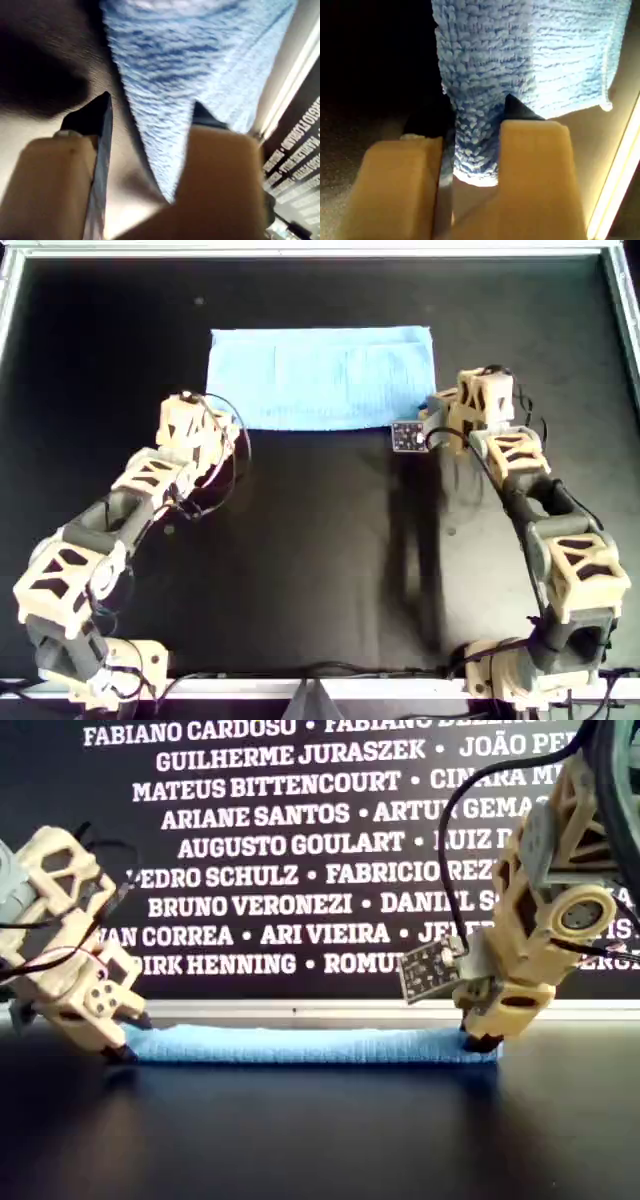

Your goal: Fold a cloth

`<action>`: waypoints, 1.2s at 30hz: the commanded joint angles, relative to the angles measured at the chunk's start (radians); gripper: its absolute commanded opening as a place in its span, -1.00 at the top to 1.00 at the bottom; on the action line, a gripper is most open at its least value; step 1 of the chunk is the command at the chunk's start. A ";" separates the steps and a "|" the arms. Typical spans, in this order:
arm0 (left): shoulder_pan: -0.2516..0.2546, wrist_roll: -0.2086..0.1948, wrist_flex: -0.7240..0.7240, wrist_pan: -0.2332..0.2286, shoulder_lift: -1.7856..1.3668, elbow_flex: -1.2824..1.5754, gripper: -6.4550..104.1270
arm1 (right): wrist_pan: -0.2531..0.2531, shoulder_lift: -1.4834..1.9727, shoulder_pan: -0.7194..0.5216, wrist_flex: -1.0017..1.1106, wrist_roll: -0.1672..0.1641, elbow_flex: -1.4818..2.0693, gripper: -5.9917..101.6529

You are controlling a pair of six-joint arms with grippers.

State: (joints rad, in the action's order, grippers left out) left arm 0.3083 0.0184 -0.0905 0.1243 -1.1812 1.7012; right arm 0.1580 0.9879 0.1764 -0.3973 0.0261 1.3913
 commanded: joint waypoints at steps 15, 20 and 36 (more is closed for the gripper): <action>-0.043 0.009 0.018 -0.005 0.140 -0.175 -0.72 | 0.008 0.031 0.005 0.018 0.005 -0.075 0.11; -0.048 0.012 0.017 -0.005 0.167 -0.207 -0.72 | 0.008 0.029 0.006 0.018 0.005 -0.075 0.14; -0.048 -0.003 0.023 0.014 0.152 -0.221 0.96 | 0.008 0.031 0.006 0.020 0.005 -0.077 0.92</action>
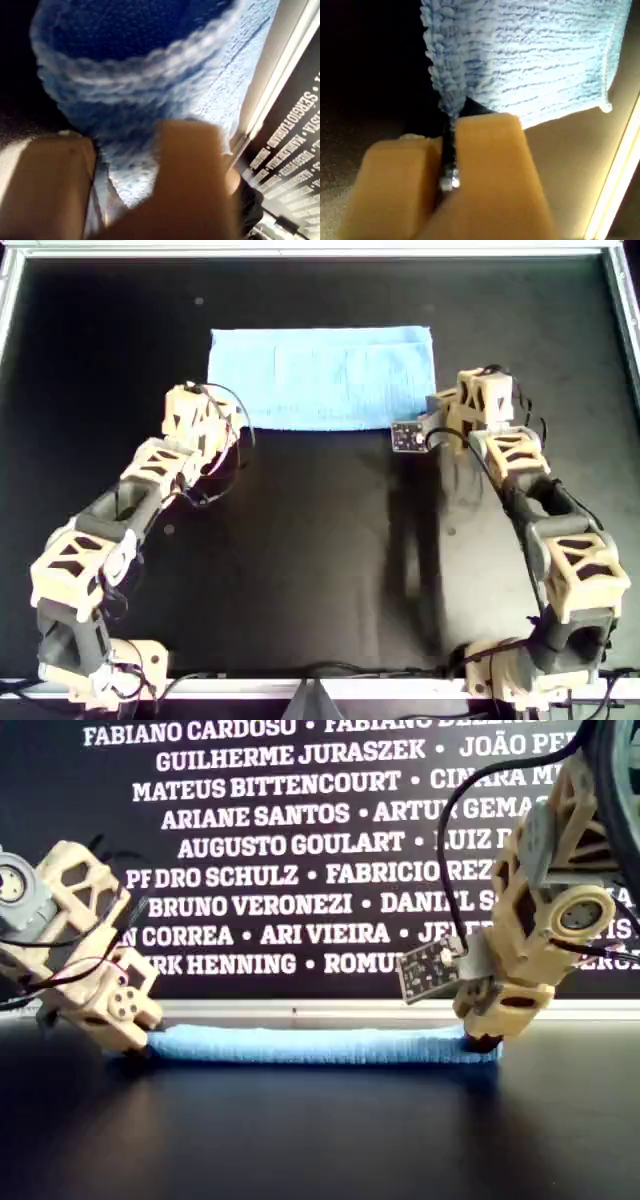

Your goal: Fold a cloth

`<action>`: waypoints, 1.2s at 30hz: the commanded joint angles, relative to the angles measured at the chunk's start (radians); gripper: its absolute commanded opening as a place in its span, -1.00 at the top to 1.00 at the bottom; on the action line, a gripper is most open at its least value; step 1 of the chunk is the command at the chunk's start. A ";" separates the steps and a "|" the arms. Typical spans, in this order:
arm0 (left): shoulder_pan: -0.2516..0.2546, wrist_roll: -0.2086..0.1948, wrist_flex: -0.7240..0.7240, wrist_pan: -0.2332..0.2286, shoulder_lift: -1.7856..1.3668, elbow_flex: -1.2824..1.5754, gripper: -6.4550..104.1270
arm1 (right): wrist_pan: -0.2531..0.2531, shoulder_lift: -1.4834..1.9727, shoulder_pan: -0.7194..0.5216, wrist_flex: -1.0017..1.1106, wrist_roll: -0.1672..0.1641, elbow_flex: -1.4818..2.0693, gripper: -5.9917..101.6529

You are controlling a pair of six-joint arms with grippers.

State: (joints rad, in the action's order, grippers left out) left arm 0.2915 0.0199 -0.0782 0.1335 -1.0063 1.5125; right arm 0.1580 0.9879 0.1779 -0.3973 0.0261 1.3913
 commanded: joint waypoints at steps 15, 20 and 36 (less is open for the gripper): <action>-0.017 -0.005 -0.009 0.005 -0.295 0.210 0.90 | 0.008 0.107 0.002 0.005 0.005 0.018 0.87; -0.015 -0.005 -0.009 0.005 -0.462 0.353 0.90 | 0.008 0.247 0.005 0.005 0.006 0.156 0.87; -0.014 -0.005 -0.009 0.006 -0.548 0.571 0.90 | 0.011 0.607 0.012 0.005 0.006 0.535 0.87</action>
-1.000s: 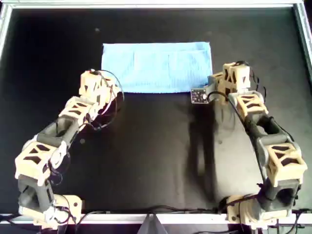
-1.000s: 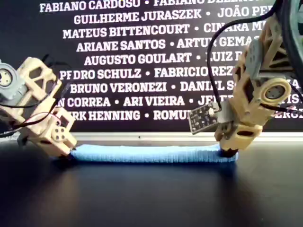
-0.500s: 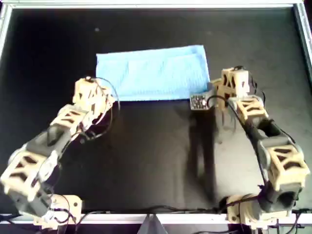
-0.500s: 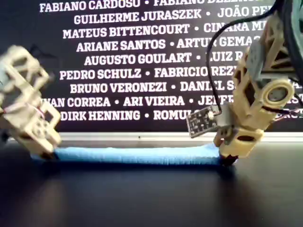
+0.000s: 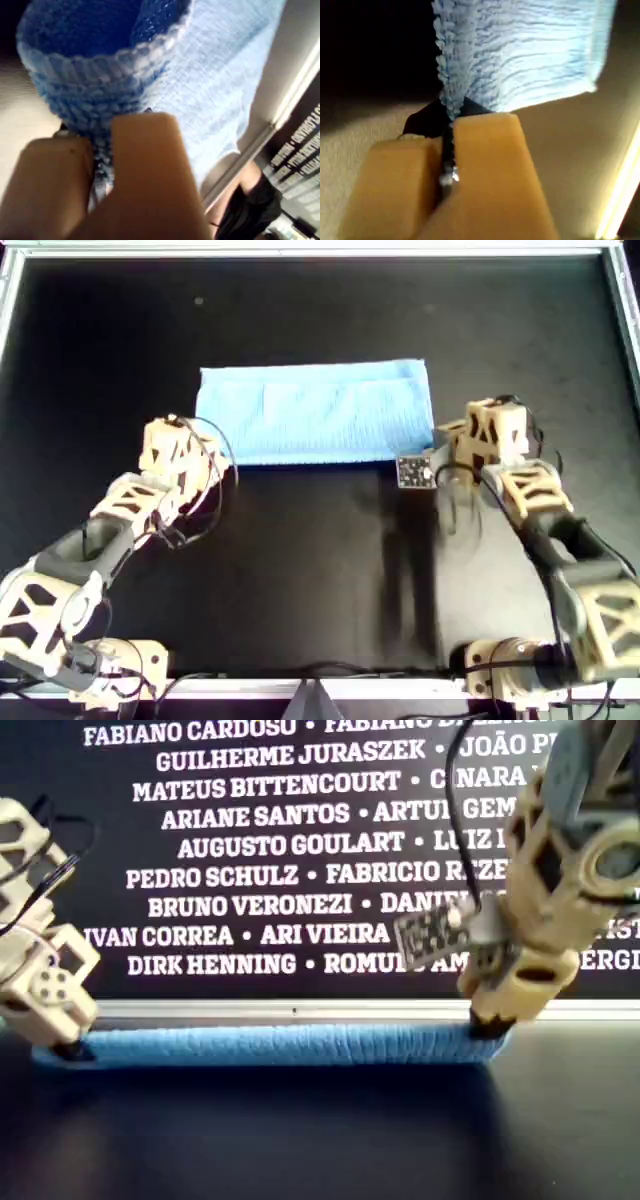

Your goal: Fold a cloth

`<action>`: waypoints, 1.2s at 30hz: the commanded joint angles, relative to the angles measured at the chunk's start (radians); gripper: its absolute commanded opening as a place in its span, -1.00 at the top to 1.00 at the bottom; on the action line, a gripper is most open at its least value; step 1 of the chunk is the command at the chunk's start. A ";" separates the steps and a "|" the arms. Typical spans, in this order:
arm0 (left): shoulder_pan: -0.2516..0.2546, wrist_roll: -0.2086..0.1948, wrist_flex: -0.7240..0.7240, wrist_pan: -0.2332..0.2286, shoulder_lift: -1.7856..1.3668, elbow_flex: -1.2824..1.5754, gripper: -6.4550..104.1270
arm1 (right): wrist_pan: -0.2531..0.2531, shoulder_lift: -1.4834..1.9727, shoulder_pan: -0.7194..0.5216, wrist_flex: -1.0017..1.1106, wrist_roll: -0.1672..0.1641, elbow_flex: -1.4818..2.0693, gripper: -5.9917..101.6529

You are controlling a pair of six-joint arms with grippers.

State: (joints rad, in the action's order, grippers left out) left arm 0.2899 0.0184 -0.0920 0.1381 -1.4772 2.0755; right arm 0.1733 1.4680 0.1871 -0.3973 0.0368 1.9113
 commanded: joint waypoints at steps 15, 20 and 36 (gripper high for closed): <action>-0.012 -0.003 0.005 0.002 -0.394 0.295 0.90 | -0.006 0.281 0.072 0.005 -0.005 0.225 0.87; -0.012 -0.003 0.005 0.002 -0.456 0.342 0.90 | -0.006 0.279 0.074 0.005 -0.005 0.236 0.87; -0.014 -0.002 0.005 0.002 -0.528 0.446 -0.13 | -0.023 0.295 0.052 0.005 -0.006 0.273 0.08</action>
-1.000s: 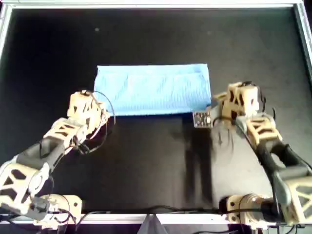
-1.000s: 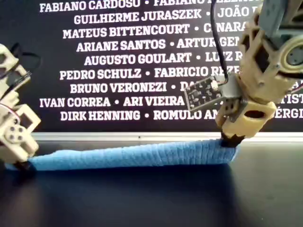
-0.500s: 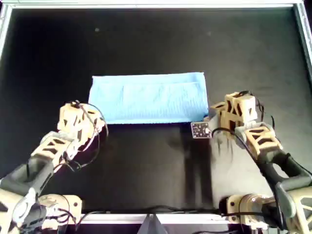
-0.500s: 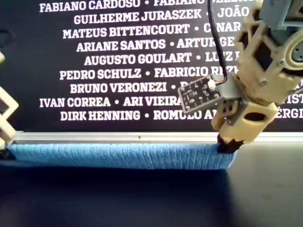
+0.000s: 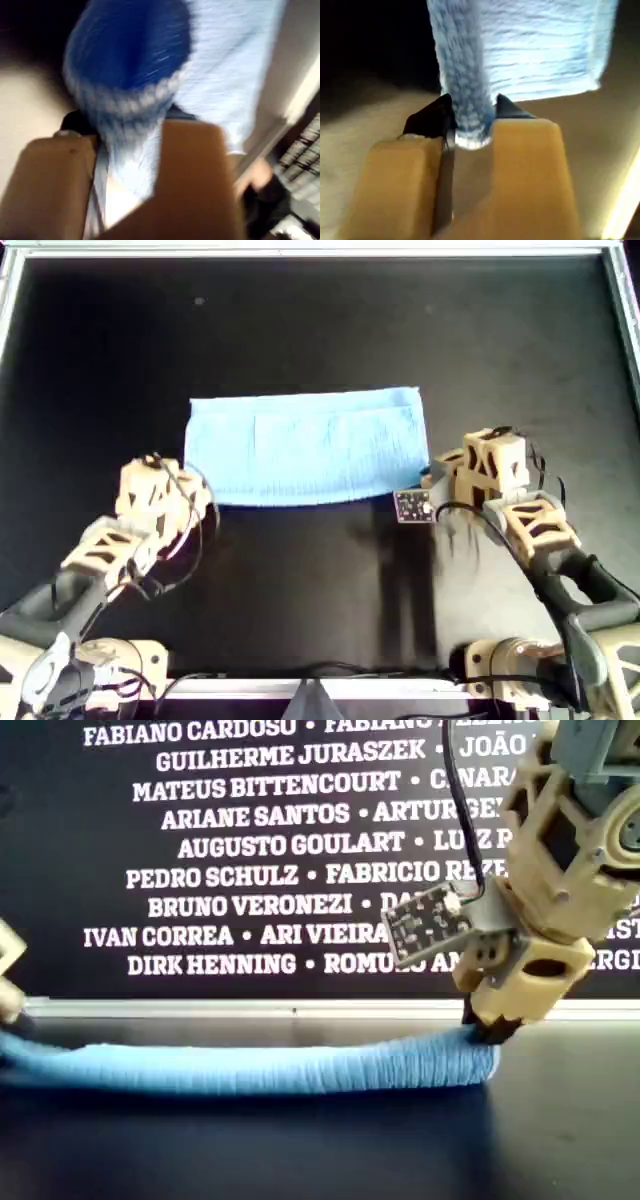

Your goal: Fold a cloth

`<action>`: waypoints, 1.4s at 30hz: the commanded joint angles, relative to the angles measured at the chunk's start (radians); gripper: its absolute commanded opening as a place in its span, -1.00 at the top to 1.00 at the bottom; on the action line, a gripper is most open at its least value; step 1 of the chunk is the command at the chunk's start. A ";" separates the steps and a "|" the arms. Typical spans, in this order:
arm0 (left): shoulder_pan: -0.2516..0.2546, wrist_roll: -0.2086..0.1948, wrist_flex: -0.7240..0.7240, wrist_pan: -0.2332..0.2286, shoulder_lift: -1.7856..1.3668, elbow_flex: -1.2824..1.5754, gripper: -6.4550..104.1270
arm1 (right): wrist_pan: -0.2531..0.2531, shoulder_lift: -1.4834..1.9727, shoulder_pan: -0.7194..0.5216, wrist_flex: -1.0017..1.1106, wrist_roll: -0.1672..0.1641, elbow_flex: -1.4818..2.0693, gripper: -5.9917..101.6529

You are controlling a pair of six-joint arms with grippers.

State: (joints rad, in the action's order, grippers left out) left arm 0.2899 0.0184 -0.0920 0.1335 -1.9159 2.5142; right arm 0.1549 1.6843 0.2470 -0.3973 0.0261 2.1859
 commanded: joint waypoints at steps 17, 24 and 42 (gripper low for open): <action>-0.029 0.012 0.005 -0.012 -1.020 0.495 -0.15 | -0.006 0.946 -0.008 0.005 -0.008 0.520 0.05; -0.031 0.012 0.003 -0.014 -1.154 0.500 -0.15 | -0.006 1.264 -0.008 0.003 -0.012 0.686 0.02; -0.029 0.012 0.003 -0.014 -1.152 0.500 -0.15 | 0.009 0.583 0.009 0.009 0.005 0.391 -0.36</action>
State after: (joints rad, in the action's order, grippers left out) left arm 0.2823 0.0261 -0.0920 0.1258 -3.0419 3.0265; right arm 0.1549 2.3731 0.2516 -0.3973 0.0245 2.7121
